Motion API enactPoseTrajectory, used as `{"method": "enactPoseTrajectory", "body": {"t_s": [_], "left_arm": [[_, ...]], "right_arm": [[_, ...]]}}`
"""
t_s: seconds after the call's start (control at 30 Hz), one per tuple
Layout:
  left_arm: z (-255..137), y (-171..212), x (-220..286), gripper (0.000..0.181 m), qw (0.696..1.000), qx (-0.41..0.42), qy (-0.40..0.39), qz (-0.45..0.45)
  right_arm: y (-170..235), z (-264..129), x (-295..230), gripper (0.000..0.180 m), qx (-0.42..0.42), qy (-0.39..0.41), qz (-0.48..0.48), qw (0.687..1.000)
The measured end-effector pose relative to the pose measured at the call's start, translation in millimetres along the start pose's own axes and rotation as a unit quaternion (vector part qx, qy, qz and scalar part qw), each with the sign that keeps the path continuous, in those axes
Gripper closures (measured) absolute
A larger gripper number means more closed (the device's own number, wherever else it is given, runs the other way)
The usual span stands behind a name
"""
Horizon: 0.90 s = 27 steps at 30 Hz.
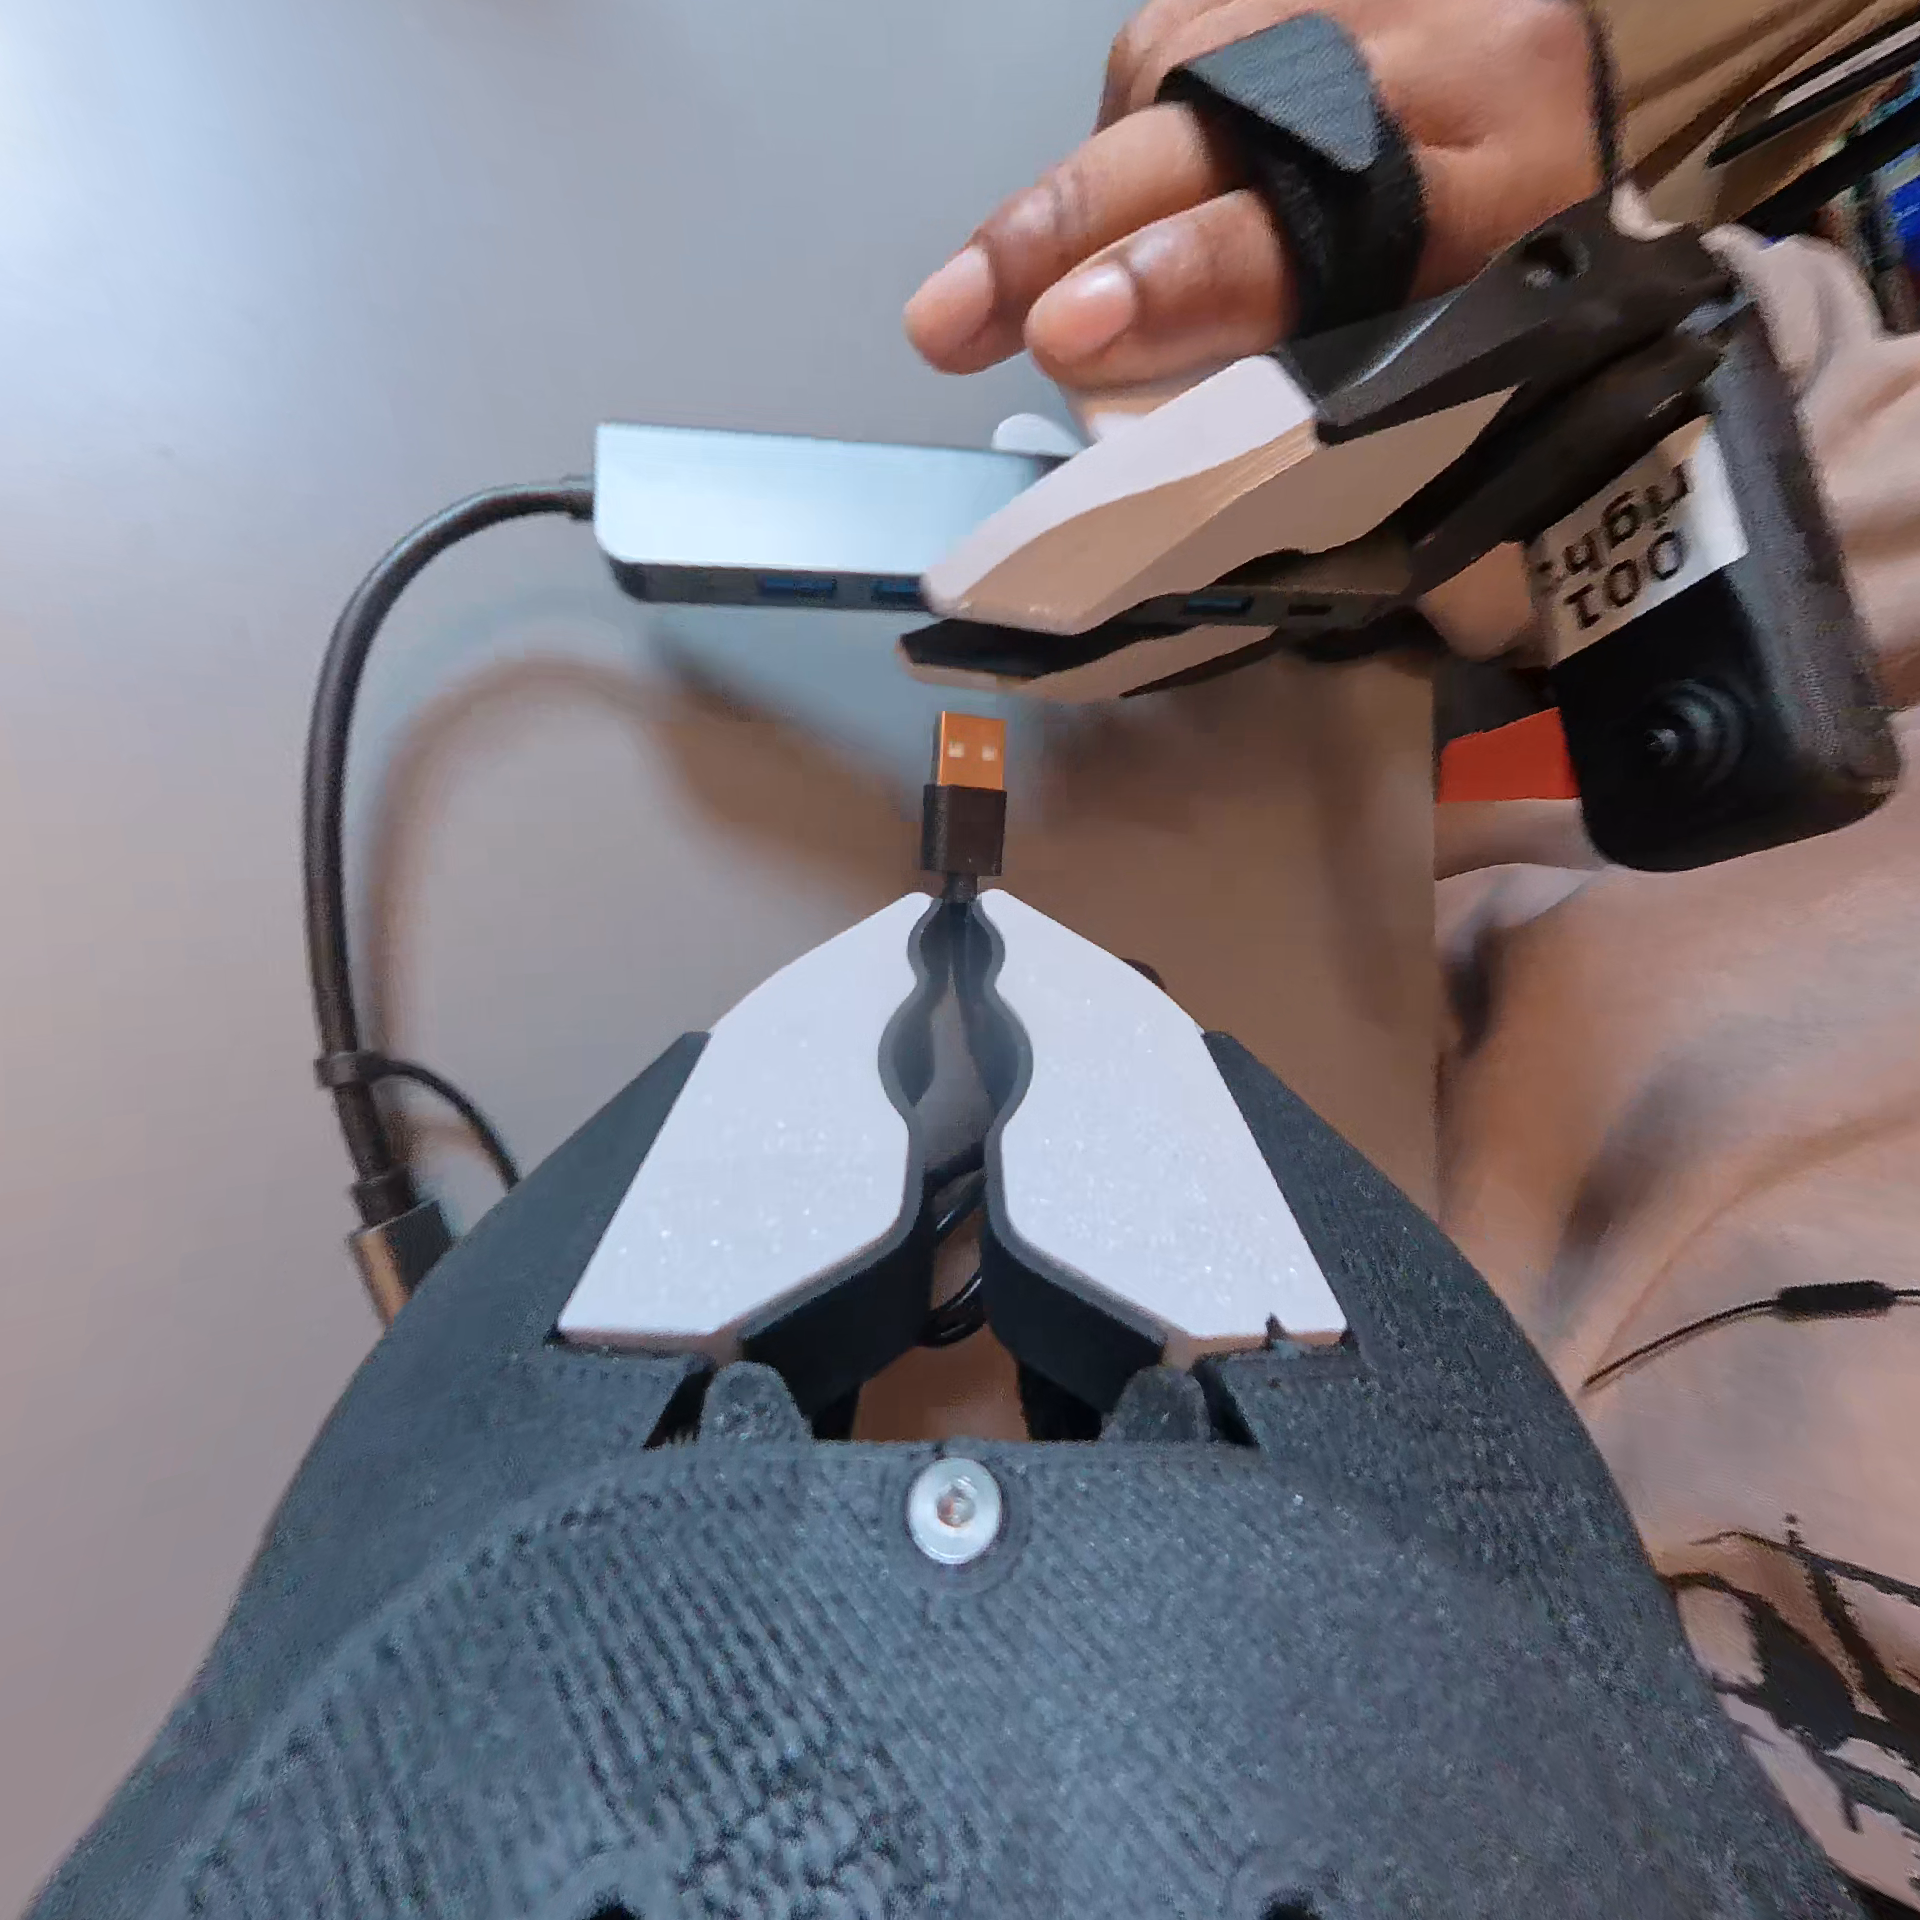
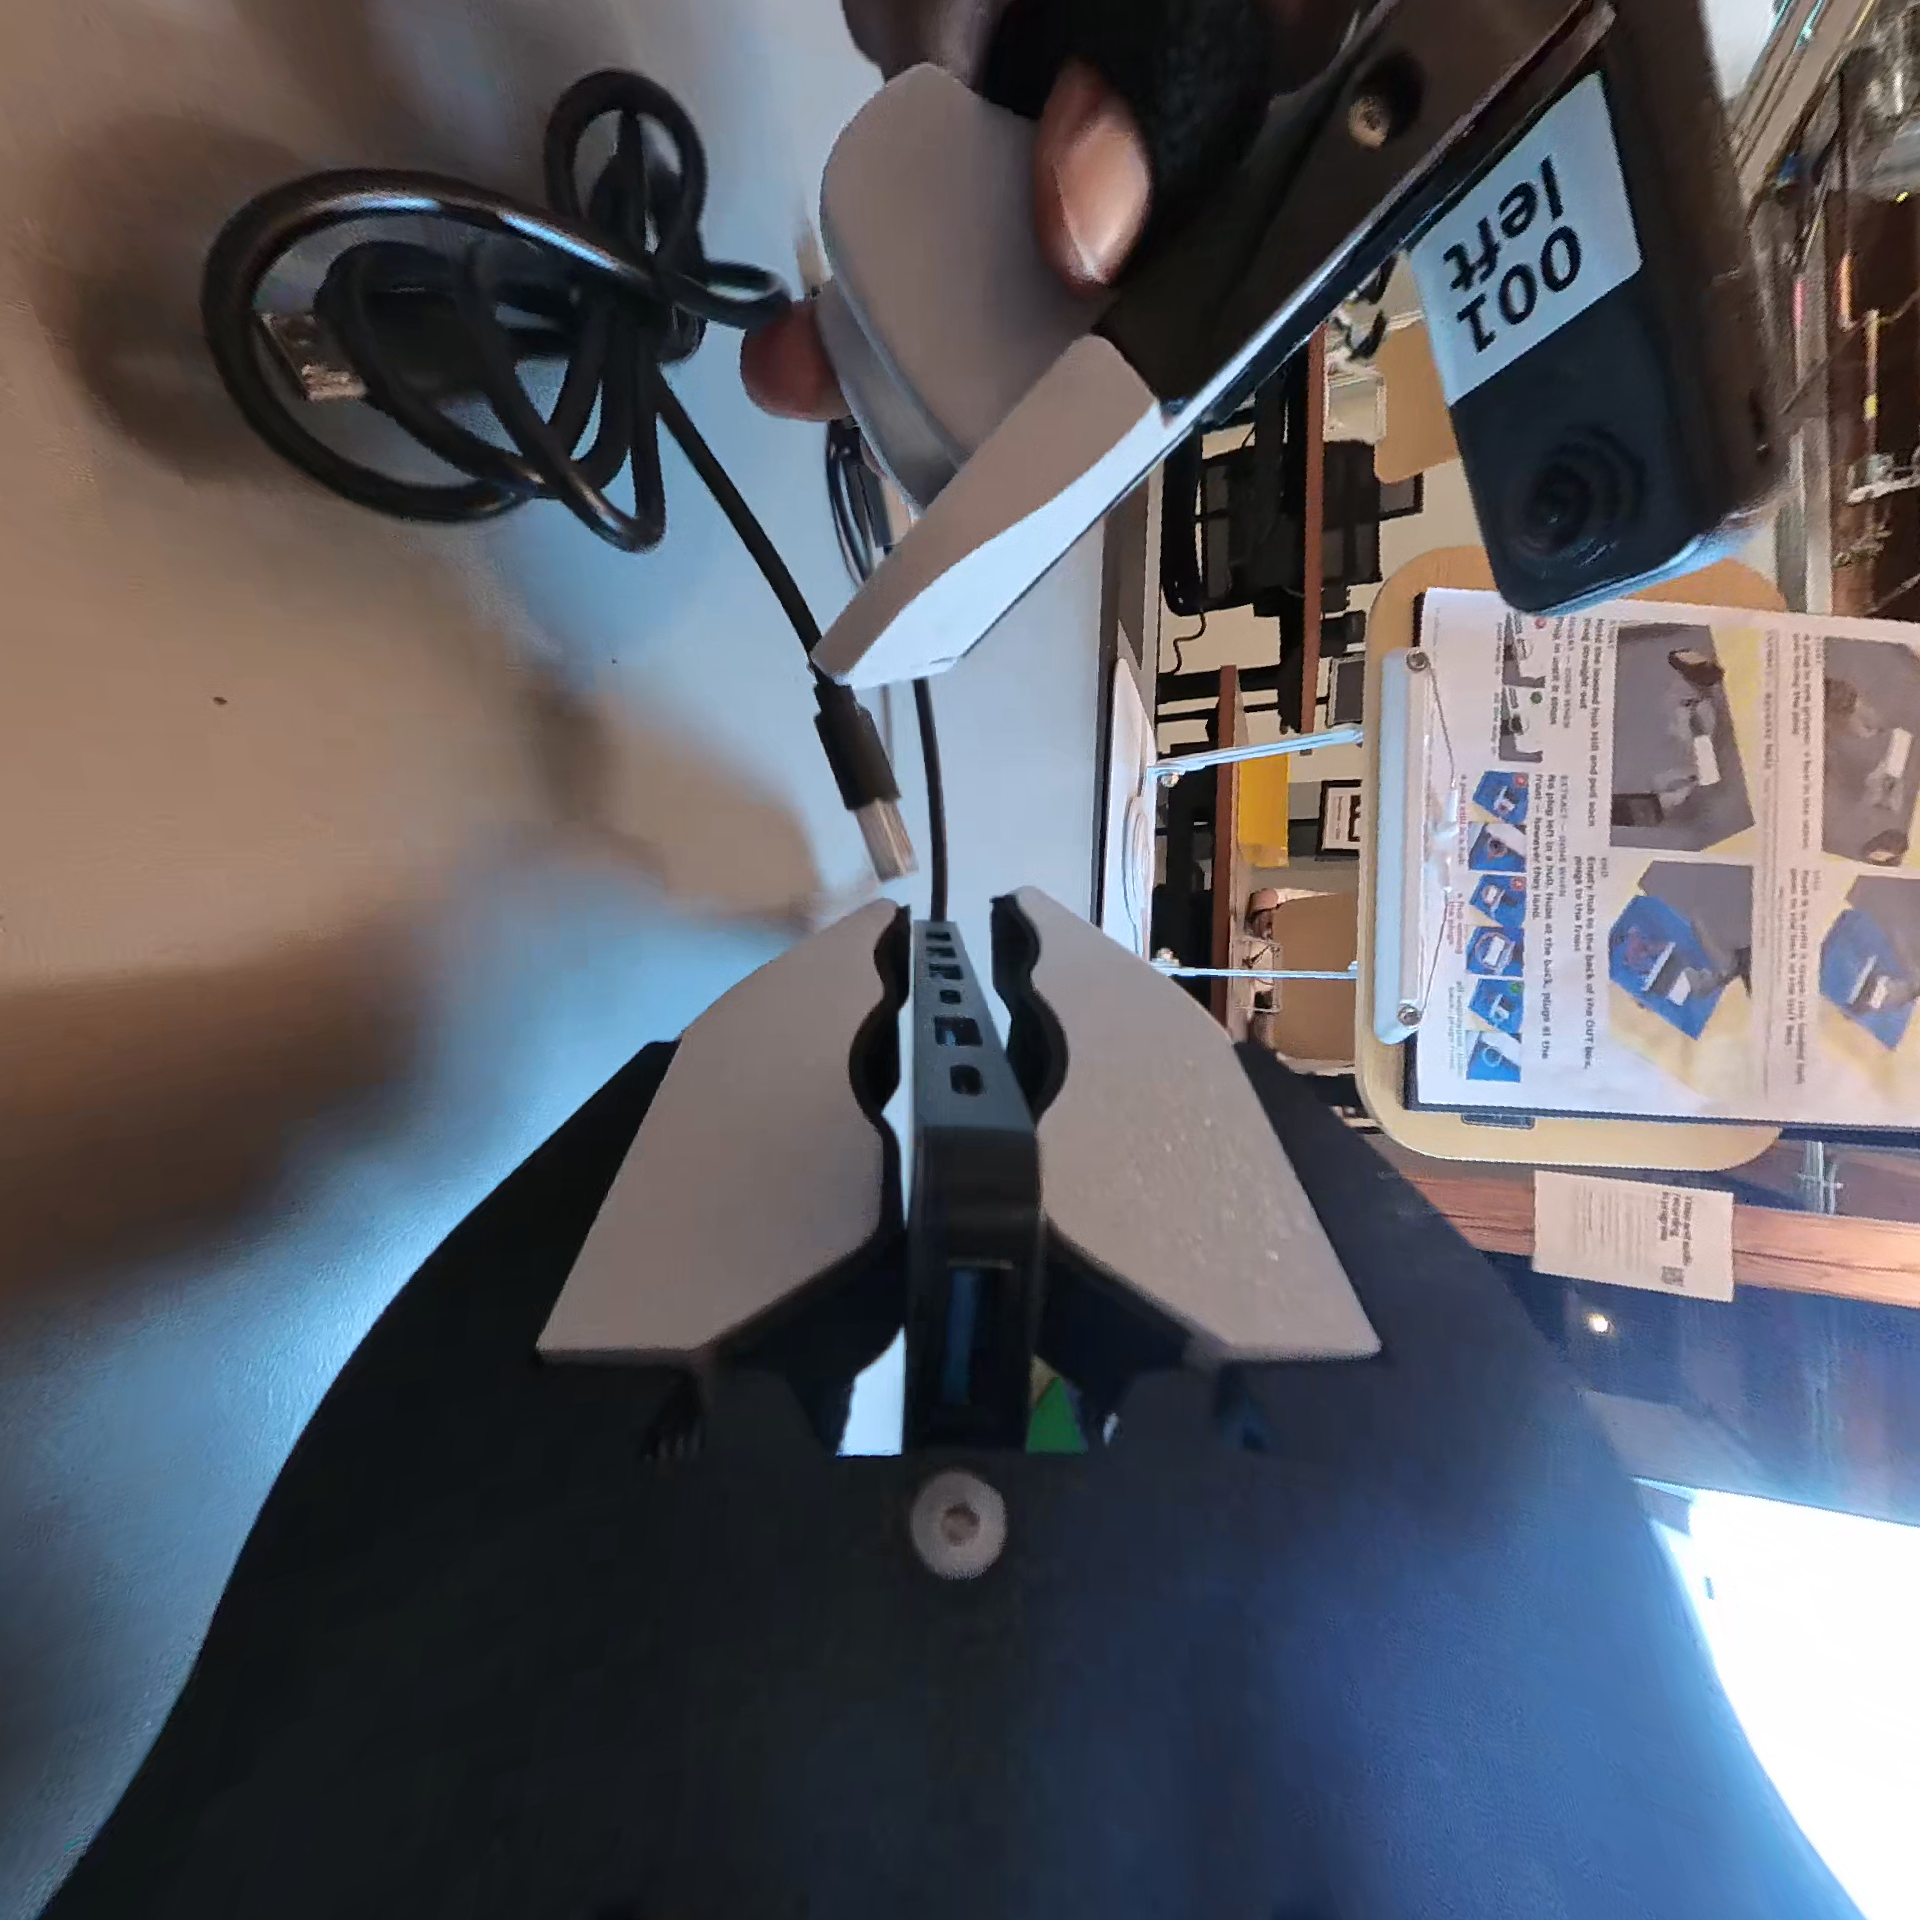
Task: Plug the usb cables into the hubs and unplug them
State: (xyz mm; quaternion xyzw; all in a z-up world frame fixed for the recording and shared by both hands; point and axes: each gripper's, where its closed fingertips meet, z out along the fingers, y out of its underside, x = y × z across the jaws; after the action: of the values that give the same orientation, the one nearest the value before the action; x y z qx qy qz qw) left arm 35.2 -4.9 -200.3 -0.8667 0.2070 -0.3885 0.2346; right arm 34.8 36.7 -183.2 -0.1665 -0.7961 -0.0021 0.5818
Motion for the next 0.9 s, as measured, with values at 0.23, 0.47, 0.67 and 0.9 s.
{"method": "enactPoseTrajectory", "body": {"t_s": [0.23,0.47,0.67,0.9], "left_arm": [[-23.4,-7.7,-10.0,0.158,0.989,0.010,-0.097,0.109],[-38.6,-29.1,7.8,0.155,0.944,0.038,-0.173,0.279],[-11.4,-37.6,9.2,0.159,0.850,0.012,-0.268,0.454],[-12.8,-62.5,32.0,0.168,0.824,0.144,-0.231,0.496]], "right_arm": [[-10.5,-9.5,8.4,0.164,0.044,0.007,0.025,0.999],[-32.5,-24.3,21.8,0.164,0.133,-0.024,0.156,0.978],[-50.4,-31.2,30.5,0.164,0.175,-0.044,0.232,0.956],[-60.2,-54.6,71.3,0.159,0.219,0.023,0.263,0.939]]}}
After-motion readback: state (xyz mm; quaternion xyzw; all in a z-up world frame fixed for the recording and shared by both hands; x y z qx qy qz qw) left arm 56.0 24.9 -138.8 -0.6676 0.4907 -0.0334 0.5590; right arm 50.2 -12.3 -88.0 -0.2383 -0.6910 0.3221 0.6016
